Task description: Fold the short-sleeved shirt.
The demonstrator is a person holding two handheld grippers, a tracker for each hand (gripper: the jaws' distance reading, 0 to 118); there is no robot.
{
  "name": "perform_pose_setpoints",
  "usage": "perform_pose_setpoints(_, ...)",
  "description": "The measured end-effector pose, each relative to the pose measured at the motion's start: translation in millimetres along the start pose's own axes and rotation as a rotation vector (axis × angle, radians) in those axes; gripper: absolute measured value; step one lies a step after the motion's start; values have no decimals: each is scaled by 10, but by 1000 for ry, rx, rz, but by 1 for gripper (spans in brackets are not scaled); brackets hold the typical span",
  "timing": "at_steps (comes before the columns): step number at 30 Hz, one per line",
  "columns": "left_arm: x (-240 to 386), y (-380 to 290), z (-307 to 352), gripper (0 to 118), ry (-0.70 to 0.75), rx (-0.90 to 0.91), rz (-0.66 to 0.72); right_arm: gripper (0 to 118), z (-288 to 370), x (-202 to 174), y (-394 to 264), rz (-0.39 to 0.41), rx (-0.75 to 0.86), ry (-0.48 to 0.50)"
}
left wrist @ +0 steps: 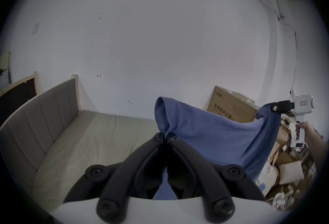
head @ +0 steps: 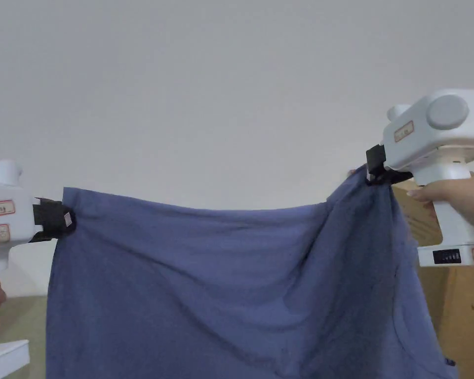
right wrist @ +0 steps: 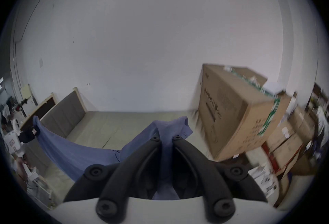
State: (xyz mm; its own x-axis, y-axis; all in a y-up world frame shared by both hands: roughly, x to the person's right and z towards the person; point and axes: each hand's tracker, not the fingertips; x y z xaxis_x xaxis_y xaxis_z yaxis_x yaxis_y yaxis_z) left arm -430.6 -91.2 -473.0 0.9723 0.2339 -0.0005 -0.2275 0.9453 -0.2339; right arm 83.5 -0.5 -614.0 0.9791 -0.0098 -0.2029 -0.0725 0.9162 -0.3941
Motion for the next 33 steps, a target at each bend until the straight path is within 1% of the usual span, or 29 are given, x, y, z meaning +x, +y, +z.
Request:
perform_pose_setpoints(3, 20, 168, -169, 2, 15, 62, 19, 4, -81, -104, 313, 56, 78, -51)
perform_pose_setpoints(6, 5, 285, -337, 2, 20, 102, 39, 4, -163, -179, 501, 78, 128, -67)
perform_pose_setpoints(9, -28, 272, -527, 2, 46, 121, 37, 4, -325, -227, 487, 95, 148, -87)
perform_pose_setpoints(12, -79, 47, -714, 2, 61, 107, 43, 4, -585, -230, 240, 89, 131, -83)
perform_pose_setpoints(15, -161, -449, -929, 2, 62, -5, 65, 4, -951, -224, -375, 78, 35, -87)
perform_pose_setpoints(16, -188, -665, -992, 2, 63, -53, 72, 4, -1070, -198, -628, 68, -1, -62)
perform_pose_setpoints(18, -261, -1266, -1072, 2, 71, -157, 115, 4, -1300, -164, -1337, 4, -84, -77)
perform_pose_setpoints(20, -336, -1874, -1058, 2, 60, -266, 178, 4, -1443, -96, -2012, -60, -194, -63)
perform_pose_setpoints(21, -368, -2207, -993, 2, 56, -320, 196, 4, -1534, 2, -2515, -93, -264, -39)
perform_pose_setpoints(22, -389, -2491, -902, 2, 51, -355, 202, 4, -1519, 44, -2891, -90, -318, -34)
perform_pose_setpoints(23, -400, -2716, -798, 2, 44, -385, 207, 4, -1464, 83, -3195, -92, -358, -38)
perform_pose_setpoints(24, -466, -2943, -689, 2, 24, -408, 223, 4, -1374, 133, -3520, -66, -401, -23)
perform_pose_setpoints(25, -484, -3121, -565, 2, 6, -439, 229, 4, -1224, 169, -3801, -63, -428, -6)
perform_pose_setpoints(26, -474, -3293, -399, 2, 5, -477, 219, 4, -1014, 246, -4066, -122, -439, 12)
perform_pose_setpoints(28, -447, -3571, -7, 2, -43, -528, 209, 4, -580, 390, -4500, -208, -476, 45)
perform_pose_setpoints(31, -428, -3807, 537, 2, -62, -575, 241, 4, 283, 471, -4833, -281, -408, 63)
perform_pose_setpoints(32, -402, -3838, 762, 2, -77, -577, 250, 4, 523, 496, -4891, -267, -429, 55)
perform_pose_setpoints(33, -385, -3826, 980, 2, -72, -561, 246, 4, 779, 510, -4941, -301, -429, 48)
